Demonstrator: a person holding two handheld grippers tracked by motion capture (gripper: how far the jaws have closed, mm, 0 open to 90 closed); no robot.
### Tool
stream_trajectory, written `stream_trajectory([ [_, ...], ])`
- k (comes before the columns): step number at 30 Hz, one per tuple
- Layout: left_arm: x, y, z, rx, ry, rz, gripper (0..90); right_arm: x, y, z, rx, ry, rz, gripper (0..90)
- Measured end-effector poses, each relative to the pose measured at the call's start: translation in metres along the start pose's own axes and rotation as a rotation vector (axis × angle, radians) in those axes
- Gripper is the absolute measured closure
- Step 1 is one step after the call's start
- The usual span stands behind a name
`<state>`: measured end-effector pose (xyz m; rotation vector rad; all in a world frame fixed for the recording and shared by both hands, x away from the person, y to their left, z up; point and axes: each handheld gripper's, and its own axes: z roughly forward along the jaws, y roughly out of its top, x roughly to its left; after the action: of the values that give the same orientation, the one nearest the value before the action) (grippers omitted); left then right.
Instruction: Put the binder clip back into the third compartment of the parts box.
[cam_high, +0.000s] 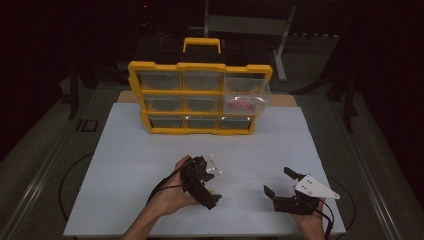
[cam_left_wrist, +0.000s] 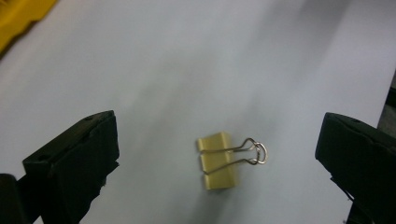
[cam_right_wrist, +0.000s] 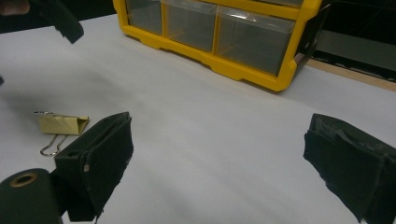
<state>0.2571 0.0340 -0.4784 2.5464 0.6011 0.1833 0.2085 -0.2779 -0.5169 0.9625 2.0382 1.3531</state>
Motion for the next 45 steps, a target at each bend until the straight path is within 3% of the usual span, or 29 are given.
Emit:
stream_trajectory([
  [12, -0.005, -0.011, 0.023, 0.057, -0.011, -0.016, 8.1, -0.001, 0.000, -0.001, -0.002, -0.005, 0.005, 7.8],
  [18, -0.003, -0.018, 0.032, 0.078, -0.021, -0.049, 22.3, -0.001, 0.000, -0.001, -0.002, -0.004, 0.004, 7.8],
  [22, 0.001, -0.021, 0.032, 0.076, -0.041, -0.071, 39.7, -0.001, 0.000, 0.000, -0.002, -0.006, 0.005, 7.8],
  [25, 0.005, -0.021, 0.028, 0.051, -0.084, -0.083, 56.2, -0.001, 0.000, 0.000, -0.001, -0.004, 0.005, 7.8],
  [29, 0.010, -0.021, 0.023, 0.045, -0.088, -0.091, 68.9, 0.000, 0.000, 0.000, 0.001, -0.001, 0.003, 7.7],
  [37, 0.020, -0.023, 0.022, 0.045, -0.053, -0.138, 86.8, -0.001, 0.000, 0.001, 0.003, -0.001, 0.002, 7.8],
  [45, 0.032, -0.025, 0.016, 0.031, -0.038, -0.150, 89.2, -0.002, 0.000, 0.001, 0.002, -0.001, 0.004, 7.8],
])
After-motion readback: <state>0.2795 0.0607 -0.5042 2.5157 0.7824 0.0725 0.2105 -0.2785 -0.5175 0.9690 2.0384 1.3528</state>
